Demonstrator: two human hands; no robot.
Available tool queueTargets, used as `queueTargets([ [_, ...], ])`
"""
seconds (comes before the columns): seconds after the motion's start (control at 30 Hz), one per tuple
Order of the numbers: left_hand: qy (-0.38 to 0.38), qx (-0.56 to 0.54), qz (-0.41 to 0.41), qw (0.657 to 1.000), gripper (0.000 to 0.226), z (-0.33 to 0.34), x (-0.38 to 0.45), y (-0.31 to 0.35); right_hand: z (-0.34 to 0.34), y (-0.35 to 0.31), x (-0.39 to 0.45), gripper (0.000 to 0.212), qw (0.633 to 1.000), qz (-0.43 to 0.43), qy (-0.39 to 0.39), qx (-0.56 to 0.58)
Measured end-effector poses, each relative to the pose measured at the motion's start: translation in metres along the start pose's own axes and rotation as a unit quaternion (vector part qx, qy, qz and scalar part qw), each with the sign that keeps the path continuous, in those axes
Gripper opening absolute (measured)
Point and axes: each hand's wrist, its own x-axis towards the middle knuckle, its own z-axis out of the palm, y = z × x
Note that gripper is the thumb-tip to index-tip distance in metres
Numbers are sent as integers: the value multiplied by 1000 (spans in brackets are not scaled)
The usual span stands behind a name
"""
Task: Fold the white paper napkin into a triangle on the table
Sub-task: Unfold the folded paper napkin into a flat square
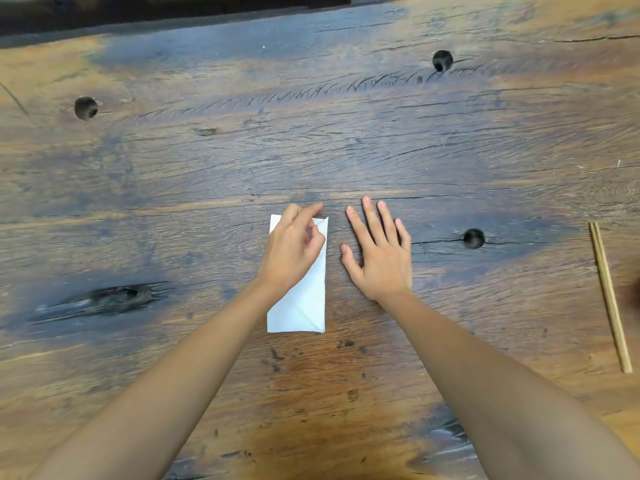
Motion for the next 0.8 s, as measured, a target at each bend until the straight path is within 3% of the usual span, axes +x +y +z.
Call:
queueTargets([
  [0.27, 37, -34, -23, 999, 3, -7, -8, -1, -2, 0, 0, 68, 1000, -1, 2, 2],
  [0.43, 87, -43, -84, 992, 28, -16, -7, -6, -4, -1, 0, 67, 1000, 3, -9, 8],
  [0.57, 84, -127, -155, 976, 21, -28, -7, -9, -5, -1, 1, 67, 1000, 4, -19, 9],
  [0.8, 101, -290, -227, 924, 27, -63, -11, -20, -4, -1, 1, 66, 1000, 2, -11, 4],
])
